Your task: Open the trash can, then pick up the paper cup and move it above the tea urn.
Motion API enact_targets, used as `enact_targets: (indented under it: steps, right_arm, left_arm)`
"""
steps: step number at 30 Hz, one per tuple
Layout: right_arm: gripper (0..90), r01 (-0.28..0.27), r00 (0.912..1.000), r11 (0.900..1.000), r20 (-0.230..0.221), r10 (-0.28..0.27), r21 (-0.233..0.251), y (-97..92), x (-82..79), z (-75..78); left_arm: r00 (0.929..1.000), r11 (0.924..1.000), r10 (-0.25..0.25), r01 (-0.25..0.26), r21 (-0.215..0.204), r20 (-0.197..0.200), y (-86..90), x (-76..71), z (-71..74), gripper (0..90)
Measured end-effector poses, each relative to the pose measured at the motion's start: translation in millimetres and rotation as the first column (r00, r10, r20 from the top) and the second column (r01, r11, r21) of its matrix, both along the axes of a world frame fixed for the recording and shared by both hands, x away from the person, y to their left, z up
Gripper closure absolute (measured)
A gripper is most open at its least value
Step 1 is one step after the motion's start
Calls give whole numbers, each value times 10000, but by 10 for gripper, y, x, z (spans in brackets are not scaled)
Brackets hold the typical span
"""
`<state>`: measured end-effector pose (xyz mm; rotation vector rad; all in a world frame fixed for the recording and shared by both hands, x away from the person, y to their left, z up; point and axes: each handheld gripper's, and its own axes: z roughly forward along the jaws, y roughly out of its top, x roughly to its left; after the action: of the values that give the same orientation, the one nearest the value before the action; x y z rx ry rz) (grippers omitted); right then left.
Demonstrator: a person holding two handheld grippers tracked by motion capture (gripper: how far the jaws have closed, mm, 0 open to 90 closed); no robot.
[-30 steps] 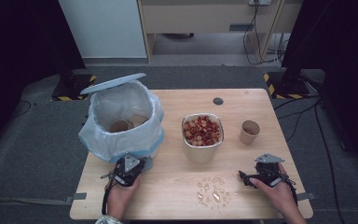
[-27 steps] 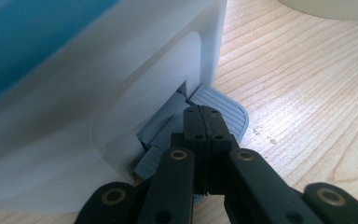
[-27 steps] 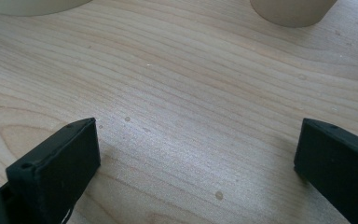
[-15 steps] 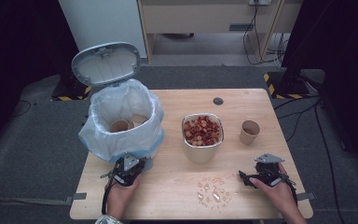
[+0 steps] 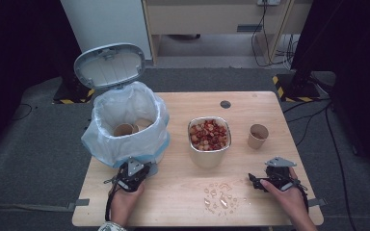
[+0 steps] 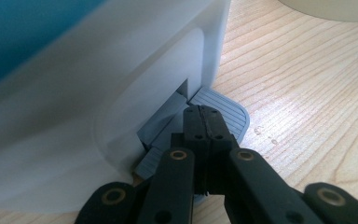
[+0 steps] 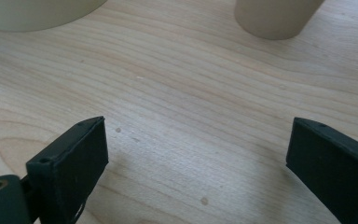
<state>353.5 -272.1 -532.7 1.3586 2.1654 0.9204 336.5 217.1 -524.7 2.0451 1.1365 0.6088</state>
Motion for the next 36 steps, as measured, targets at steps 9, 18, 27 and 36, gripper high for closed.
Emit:
enact_targets:
  steps: [9, 18, 27, 36]
  right_arm:
    - [75, 455, 9986, 9989, 274, -453, -63, -16, 7, 154]
    - [87, 1041, 9937, 9934, 367, -1060, 489, -3, 146, 281]
    - [89, 1562, 9836, 9847, 784, -1622, 773, 6, 357, 405]
    - [63, 1628, 9778, 9815, 1169, -1741, 1006, 46, 556, 400]
  left_arm:
    - [10000, 10000, -8, 8, 98, 41, -8, -5, 0, 893]
    - [10000, 10000, 3, -3, 93, 50, -10, -6, -1, 893]
    - [10000, 10000, -22, 21, 98, 55, -8, -5, -1, 893]
    - [10000, 10000, -21, 21, 81, 47, -6, -4, -1, 893]
